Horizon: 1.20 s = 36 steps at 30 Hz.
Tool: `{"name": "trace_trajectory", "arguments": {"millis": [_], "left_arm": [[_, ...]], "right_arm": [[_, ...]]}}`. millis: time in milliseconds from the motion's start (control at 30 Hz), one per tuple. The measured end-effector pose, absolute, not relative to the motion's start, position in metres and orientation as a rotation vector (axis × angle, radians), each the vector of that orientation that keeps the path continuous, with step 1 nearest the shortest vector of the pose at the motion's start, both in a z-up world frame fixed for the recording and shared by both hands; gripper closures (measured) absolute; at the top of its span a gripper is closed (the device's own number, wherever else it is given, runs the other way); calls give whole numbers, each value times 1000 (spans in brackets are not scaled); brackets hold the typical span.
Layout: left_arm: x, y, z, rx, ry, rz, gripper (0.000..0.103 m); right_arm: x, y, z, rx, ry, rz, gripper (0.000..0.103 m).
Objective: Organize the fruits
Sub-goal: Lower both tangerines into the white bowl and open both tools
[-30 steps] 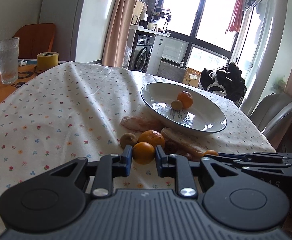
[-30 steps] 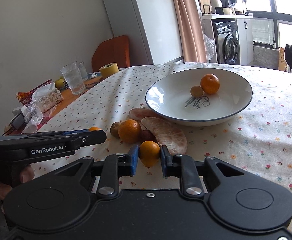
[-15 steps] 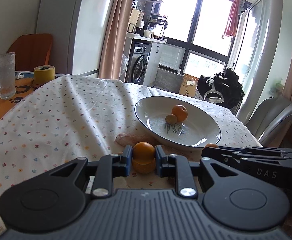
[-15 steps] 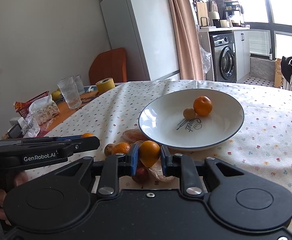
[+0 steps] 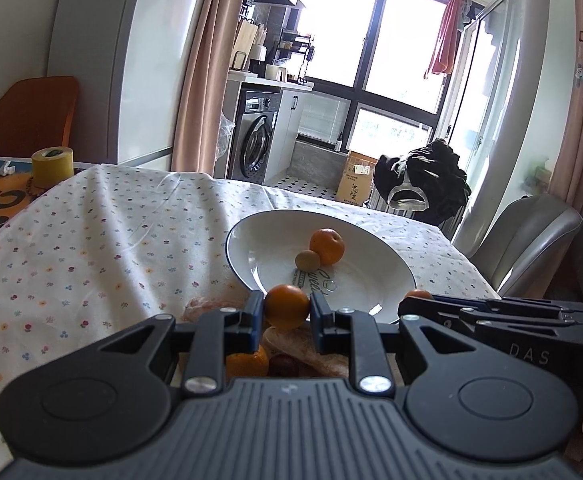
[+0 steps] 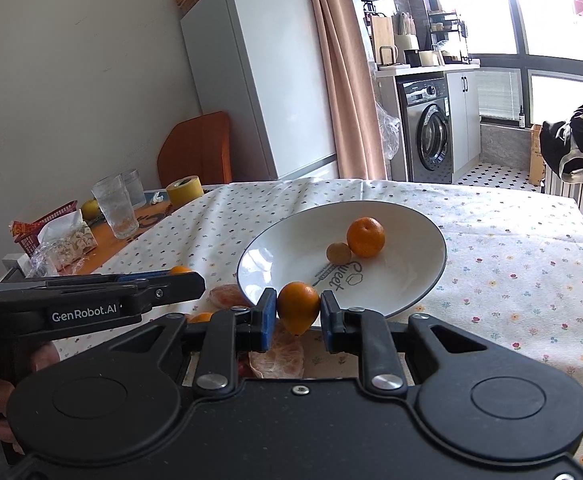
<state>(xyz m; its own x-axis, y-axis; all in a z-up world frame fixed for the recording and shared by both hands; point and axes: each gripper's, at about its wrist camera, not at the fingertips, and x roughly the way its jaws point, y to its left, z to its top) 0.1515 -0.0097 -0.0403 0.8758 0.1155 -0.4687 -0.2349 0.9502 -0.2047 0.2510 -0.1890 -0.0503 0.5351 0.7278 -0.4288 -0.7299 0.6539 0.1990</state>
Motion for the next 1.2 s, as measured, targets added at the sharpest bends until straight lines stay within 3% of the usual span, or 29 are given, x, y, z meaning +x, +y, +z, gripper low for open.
{"name": "trace_trajectory", "arguments": {"millis": [1000,1200], "left_arm": [[225,-17,-59,-265,522,146,80],[223,-19,-57,-242,502,159,75]], "right_arm": [[315,-194,-75,52,536,790,81],[319,-196,-82,72,552,788,81]]}}
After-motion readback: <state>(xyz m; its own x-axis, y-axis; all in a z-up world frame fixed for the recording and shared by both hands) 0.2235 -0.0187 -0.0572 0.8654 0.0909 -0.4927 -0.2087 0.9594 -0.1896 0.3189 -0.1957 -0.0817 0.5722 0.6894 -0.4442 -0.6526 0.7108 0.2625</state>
